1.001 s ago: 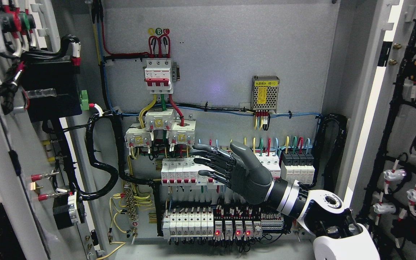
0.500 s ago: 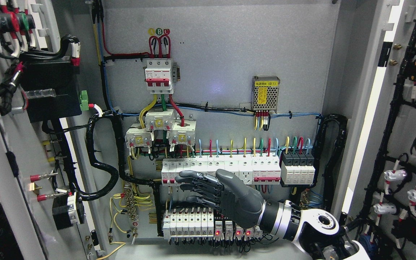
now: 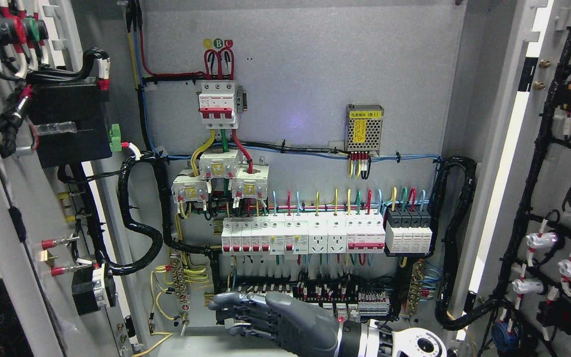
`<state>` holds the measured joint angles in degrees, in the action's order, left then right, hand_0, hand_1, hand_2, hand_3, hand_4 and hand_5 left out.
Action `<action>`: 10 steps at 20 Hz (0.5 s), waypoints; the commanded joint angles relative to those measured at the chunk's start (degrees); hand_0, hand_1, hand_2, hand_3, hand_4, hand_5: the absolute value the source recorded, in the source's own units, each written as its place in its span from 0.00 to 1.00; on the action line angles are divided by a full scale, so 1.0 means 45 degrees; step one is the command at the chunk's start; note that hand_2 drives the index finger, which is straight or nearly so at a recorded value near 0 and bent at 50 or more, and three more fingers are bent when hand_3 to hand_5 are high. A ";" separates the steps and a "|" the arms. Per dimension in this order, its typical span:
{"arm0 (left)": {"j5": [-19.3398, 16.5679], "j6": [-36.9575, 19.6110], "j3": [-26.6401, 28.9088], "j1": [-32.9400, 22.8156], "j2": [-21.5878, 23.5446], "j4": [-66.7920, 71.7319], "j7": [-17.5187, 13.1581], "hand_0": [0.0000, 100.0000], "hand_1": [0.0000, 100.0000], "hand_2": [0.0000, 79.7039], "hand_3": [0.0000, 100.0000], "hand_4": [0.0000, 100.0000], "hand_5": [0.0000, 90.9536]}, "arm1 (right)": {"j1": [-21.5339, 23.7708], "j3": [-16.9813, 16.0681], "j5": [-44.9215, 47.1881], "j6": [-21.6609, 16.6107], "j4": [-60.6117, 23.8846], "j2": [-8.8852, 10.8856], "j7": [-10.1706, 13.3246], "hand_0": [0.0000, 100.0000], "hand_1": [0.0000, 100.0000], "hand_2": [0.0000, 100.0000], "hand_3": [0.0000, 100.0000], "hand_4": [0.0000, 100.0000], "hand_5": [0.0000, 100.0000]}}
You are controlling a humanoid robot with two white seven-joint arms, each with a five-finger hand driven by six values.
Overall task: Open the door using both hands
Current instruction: 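Withdraw the right hand down out of the cabinet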
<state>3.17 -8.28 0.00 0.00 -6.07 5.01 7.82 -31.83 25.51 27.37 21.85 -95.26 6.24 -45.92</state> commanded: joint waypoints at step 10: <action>0.0000 -0.0055 -0.0313 0.0371 -0.0019 -0.0020 0.0001 0.00 0.00 0.00 0.00 0.00 0.00 | 0.1409 0.2242 -0.0184 -0.0441 -0.1135 -0.0098 0.0517 0.19 0.00 0.00 0.00 0.00 0.00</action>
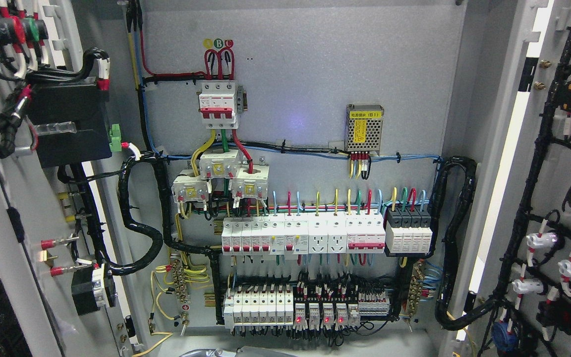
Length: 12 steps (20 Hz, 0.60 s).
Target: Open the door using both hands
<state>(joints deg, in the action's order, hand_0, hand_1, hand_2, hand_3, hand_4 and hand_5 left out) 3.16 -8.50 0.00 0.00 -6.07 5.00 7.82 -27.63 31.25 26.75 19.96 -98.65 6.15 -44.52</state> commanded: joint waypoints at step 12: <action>0.0000 -0.0006 -0.0313 0.0371 0.0001 -0.0017 0.0001 0.00 0.00 0.00 0.00 0.00 0.00 | 0.0613 0.1376 -0.0047 -0.0624 -0.0187 -0.0233 0.0518 0.19 0.00 0.00 0.00 0.00 0.00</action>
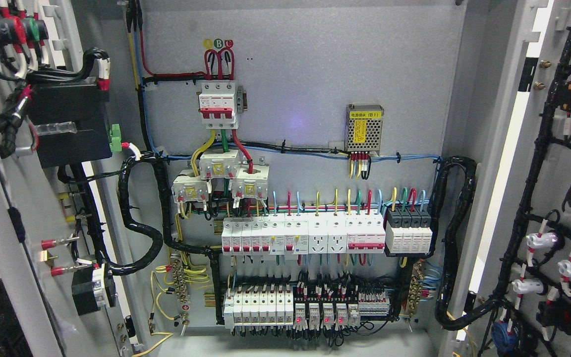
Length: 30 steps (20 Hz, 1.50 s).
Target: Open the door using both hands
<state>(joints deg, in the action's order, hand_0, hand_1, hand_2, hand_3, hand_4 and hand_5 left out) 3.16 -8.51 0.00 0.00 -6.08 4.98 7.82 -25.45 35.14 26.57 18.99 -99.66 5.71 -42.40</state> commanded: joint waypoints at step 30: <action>0.0000 -0.0004 -0.0313 0.0196 0.0121 -0.0013 0.0001 0.00 0.00 0.00 0.00 0.00 0.00 | -0.0457 0.1801 0.0033 -0.0333 0.0603 -0.1893 0.1668 0.19 0.00 0.00 0.00 0.00 0.00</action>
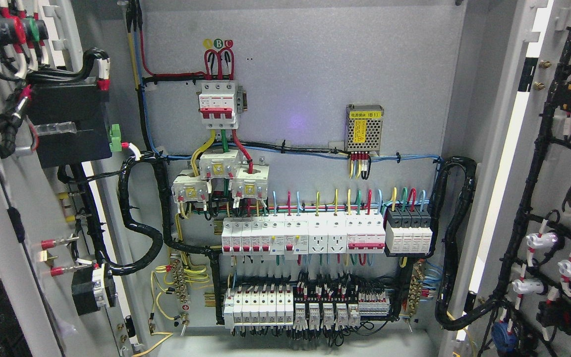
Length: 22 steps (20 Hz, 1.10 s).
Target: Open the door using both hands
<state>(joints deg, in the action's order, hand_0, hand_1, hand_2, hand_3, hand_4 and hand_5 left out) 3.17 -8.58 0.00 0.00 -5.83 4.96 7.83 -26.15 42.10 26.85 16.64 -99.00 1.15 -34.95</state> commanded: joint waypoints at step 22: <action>0.0019 0.0012 -0.0643 -0.3026 0.1099 -0.7934 0.0019 0.00 0.00 0.00 0.00 0.00 0.00 | -0.1181 0.0410 -0.0030 0.0422 0.2431 -0.2110 0.0032 0.19 0.00 0.00 0.00 0.00 0.00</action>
<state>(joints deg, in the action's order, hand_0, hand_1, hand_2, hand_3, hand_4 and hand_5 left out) 3.14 -8.57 -0.30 -10.36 -3.07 -14.25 7.94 -30.67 43.50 26.70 18.69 -93.10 -6.30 -34.81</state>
